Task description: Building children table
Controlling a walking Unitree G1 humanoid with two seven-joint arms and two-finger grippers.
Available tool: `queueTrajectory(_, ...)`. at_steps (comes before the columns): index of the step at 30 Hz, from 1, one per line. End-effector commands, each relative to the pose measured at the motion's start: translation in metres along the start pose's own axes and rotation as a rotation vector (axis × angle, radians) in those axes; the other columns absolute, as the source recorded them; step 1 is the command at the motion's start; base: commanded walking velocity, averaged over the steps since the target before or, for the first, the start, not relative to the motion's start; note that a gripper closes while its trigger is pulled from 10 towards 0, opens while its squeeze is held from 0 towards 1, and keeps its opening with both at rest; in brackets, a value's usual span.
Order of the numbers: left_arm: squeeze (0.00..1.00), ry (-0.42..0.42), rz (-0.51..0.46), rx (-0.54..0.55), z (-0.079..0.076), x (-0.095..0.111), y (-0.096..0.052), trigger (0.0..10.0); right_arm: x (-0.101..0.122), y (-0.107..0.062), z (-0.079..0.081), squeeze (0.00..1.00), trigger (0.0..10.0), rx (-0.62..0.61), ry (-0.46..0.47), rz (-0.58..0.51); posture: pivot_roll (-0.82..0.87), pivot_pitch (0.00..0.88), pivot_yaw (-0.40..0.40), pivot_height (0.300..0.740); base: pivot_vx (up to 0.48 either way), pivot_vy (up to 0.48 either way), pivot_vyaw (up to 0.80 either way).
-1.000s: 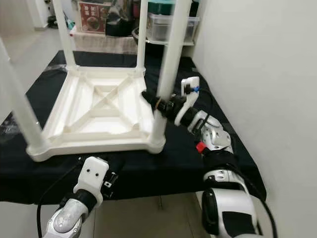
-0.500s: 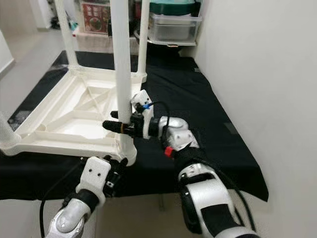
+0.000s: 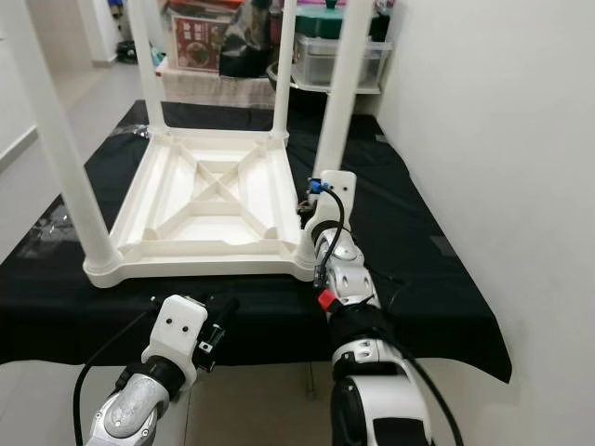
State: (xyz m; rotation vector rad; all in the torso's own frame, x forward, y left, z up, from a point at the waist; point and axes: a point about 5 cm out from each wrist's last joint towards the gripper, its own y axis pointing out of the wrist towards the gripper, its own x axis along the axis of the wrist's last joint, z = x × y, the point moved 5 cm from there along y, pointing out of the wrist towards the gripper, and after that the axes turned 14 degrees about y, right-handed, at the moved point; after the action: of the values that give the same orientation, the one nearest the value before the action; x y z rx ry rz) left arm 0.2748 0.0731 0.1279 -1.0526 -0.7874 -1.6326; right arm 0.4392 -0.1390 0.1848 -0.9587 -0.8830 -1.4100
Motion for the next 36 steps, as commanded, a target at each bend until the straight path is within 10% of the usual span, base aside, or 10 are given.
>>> queueTrajectory(1, 0.00, 0.008, 0.016, -0.012, -0.003, -0.005, -0.001, 10.0, 0.003, -0.006, -0.022, 0.00, 0.0, -0.142, 0.057, -0.034, 0.08, 0.011, -0.088, 0.740, 0.000, 0.000, 0.00)
queueTrajectory(4, 0.00, 0.008, 0.016, -0.011, -0.003, -0.005, -0.001, 10.0, -0.001, -0.011, 0.006, 0.00, 2.2, -0.117, 0.121, -0.075, 0.08, 0.014, -0.094, 0.740, 0.000, 0.000, 0.00)
queueTrajectory(5, 0.00, 0.008, 0.016, -0.011, -0.003, -0.005, -0.001, 10.0, 0.001, -0.009, 0.015, 0.00, 10.0, -0.082, 0.101, -0.093, 0.08, 0.015, -0.094, 0.740, 0.000, 0.000, 0.00)
queueTrajectory(6, 0.00, 0.008, 0.016, -0.011, -0.003, -0.005, -0.001, 10.0, 0.001, -0.009, 0.015, 0.00, 10.0, -0.082, 0.101, -0.093, 0.08, 0.015, -0.094, 0.740, 0.000, 0.000, 0.00)
queueTrajectory(7, 0.00, 0.008, 0.016, -0.011, -0.003, -0.005, -0.001, 10.0, 0.005, -0.007, 0.024, 1.00, 10.0, -0.006, 0.083, -0.111, 0.08, 0.016, -0.091, 0.740, 0.000, 0.000, 0.00)
queueTrajectory(11, 0.00, 0.007, 0.016, -0.011, -0.003, -0.005, -0.001, 10.0, 0.010, -0.003, 0.036, 1.00, 10.0, 0.139, 0.104, -0.121, 0.08, 0.018, -0.097, 0.740, 0.000, 0.000, 0.00)
queueTrajectory(12, 0.00, 0.006, 0.014, -0.011, -0.003, -0.005, -0.001, 10.0, 0.012, -0.003, 0.039, 0.00, 10.0, 0.197, 0.107, -0.107, 0.08, 0.019, -0.094, 0.740, 0.000, 0.000, 0.00)
queueTrajectory(21, 0.00, -0.038, -0.230, -0.003, 0.001, 0.037, -0.011, 10.0, -0.001, -0.017, 0.049, 0.00, 10.0, 0.768, 0.034, 0.219, 0.08, 0.019, -0.098, 0.740, 0.000, 0.000, 0.00)
queueTrajectory(35, 0.00, -0.034, -0.310, -0.041, -0.007, 0.050, -0.017, 10.0, -0.025, -0.062, 0.081, 0.00, 10.0, 1.283, 0.043, 0.525, 0.10, 0.028, -0.112, 0.740, 0.000, 0.000, 0.00)
queueTrajectory(36, 0.00, -0.035, -0.317, -0.042, -0.007, 0.050, -0.017, 10.0, -0.023, -0.063, 0.088, 0.00, 0.5, 1.306, 0.056, 0.520, 0.10, 0.030, -0.114, 0.740, 0.000, 0.000, 0.00)
